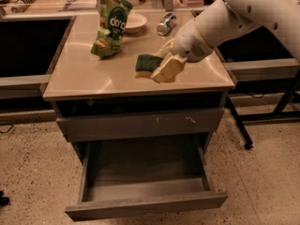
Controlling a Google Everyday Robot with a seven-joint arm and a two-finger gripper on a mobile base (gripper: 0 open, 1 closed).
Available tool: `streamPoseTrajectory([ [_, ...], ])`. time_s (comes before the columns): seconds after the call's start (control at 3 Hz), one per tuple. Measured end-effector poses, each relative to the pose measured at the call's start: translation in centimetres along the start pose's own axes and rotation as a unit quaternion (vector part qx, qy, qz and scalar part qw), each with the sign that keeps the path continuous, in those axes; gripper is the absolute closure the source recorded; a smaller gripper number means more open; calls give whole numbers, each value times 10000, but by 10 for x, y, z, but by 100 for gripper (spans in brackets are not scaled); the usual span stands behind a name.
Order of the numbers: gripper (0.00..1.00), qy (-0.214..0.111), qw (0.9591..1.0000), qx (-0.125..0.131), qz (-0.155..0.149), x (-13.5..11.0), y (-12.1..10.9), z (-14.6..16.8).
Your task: Place sponge into middle drawer
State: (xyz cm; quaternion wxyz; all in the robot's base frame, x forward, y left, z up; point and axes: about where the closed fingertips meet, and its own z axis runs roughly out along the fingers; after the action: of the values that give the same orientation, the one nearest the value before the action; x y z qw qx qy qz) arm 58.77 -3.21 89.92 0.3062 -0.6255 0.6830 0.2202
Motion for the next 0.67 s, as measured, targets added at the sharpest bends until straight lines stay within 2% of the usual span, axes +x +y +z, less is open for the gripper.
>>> streamPoseTrajectory([
  [0.33, 100, 118, 9973, -704, -178, 9, 57, -34],
  [0.67, 100, 273, 9933, -1109, -192, 16, 77, -36],
])
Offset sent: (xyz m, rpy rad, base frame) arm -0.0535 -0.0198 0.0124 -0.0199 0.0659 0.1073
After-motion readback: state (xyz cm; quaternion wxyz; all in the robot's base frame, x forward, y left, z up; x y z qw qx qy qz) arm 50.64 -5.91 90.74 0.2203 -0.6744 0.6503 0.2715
